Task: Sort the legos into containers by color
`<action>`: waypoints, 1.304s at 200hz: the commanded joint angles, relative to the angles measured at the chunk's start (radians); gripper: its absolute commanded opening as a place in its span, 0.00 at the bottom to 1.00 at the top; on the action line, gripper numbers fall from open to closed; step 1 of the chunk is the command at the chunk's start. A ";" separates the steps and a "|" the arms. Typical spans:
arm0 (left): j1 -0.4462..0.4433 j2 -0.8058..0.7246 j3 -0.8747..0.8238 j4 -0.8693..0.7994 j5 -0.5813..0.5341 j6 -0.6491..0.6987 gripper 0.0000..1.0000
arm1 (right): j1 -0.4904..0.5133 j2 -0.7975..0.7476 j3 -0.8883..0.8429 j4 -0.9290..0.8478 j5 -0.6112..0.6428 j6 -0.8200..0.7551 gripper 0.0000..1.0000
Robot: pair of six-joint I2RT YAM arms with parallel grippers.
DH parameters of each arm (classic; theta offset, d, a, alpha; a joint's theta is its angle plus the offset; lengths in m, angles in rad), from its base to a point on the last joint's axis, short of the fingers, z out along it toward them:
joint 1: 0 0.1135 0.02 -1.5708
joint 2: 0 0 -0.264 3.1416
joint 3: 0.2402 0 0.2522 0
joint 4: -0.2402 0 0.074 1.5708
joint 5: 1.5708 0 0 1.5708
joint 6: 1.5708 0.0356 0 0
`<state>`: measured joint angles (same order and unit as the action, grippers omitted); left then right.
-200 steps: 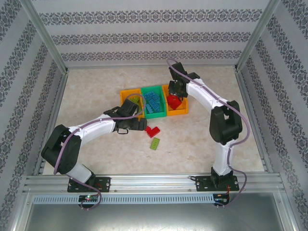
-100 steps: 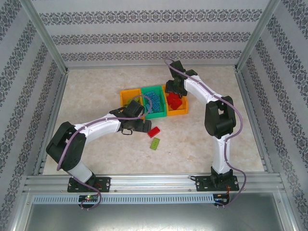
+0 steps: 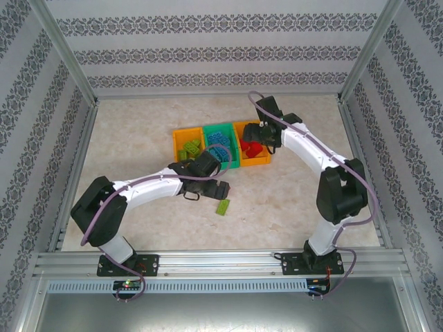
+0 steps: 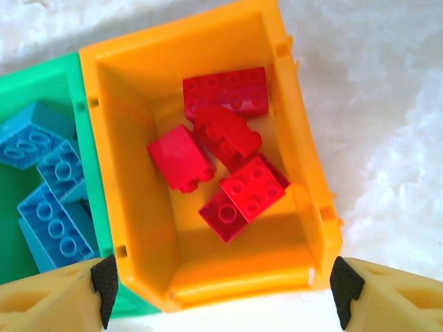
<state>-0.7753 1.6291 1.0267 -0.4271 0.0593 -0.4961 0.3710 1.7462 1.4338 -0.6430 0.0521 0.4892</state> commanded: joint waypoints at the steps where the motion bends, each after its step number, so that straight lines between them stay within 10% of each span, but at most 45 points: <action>1: -0.059 0.009 0.004 -0.057 0.018 -0.043 0.99 | 0.008 -0.056 -0.065 0.024 0.023 -0.024 0.84; 115: -0.208 0.244 0.168 -0.201 -0.032 -0.122 0.85 | -0.067 -0.219 -0.267 0.094 0.011 -0.008 0.97; 162: -0.211 0.304 0.217 -0.248 -0.054 -0.118 0.48 | -0.093 -0.270 -0.313 0.097 0.015 -0.013 0.98; 261: -0.197 0.100 0.274 -0.398 -0.177 -0.108 0.32 | -0.085 -0.319 -0.401 0.130 -0.011 0.012 0.98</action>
<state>-0.9764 1.8385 1.2366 -0.7029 -0.0273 -0.6109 0.2604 1.4616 1.0580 -0.5362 0.0566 0.4828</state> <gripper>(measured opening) 0.330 0.979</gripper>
